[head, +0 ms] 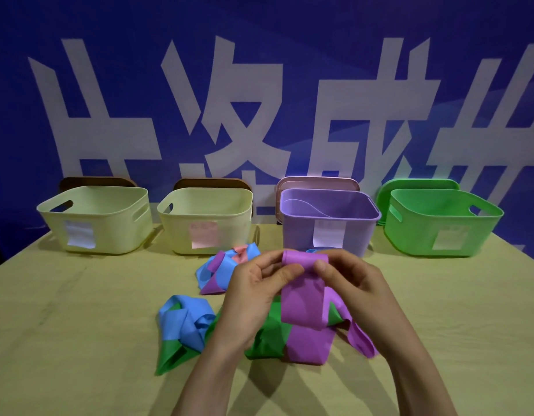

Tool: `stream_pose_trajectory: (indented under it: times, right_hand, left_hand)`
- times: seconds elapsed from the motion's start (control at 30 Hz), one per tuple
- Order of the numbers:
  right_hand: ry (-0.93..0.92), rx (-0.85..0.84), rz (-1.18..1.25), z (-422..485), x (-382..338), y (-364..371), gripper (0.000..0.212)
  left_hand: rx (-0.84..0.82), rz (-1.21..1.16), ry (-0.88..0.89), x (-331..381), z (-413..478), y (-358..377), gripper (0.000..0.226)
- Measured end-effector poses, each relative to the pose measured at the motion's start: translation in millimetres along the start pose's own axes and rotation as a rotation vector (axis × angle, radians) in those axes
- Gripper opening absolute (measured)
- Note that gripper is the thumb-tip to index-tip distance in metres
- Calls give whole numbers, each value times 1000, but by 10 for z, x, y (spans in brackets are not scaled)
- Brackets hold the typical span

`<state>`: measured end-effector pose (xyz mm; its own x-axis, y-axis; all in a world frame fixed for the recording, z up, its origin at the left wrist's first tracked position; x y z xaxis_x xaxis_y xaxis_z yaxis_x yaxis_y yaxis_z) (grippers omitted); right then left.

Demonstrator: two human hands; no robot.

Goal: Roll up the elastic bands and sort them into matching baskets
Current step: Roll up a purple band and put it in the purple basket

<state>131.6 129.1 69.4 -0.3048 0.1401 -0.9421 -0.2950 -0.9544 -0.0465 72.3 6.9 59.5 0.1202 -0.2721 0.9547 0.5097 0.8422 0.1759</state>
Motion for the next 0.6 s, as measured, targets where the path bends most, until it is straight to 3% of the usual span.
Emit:
stream_pose_trajectory:
  times: [0.1,0.3,0.43,0.6]
  right_hand:
    - [-7,7,-12,15,4,10,26]
    - [9,64,155,33,85,-23,22]
    - [4,97,283,58,71,-45,16]
    - [-13,30,215,37,16,30,28]
  left_hand:
    - [-4,29,10,1,8,-23,21]
    - [-30,55,-15,-31,4,-27,41]
    - [9,45,-84,-157,-28,-64,14]
    - [38,83,-63,-109,-12,-109,14]
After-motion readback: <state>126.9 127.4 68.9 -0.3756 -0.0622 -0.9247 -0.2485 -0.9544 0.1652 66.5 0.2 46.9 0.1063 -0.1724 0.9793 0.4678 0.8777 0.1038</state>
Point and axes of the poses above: each hand's wrist, its own z-axis towards the middle knuckle, its own y-axis out of the palm, x = y × z, the point moved 9 cm from there along z, towards the middle knuckle, and after that the axes turned 3 degrees about z, right-handed, at the moved point
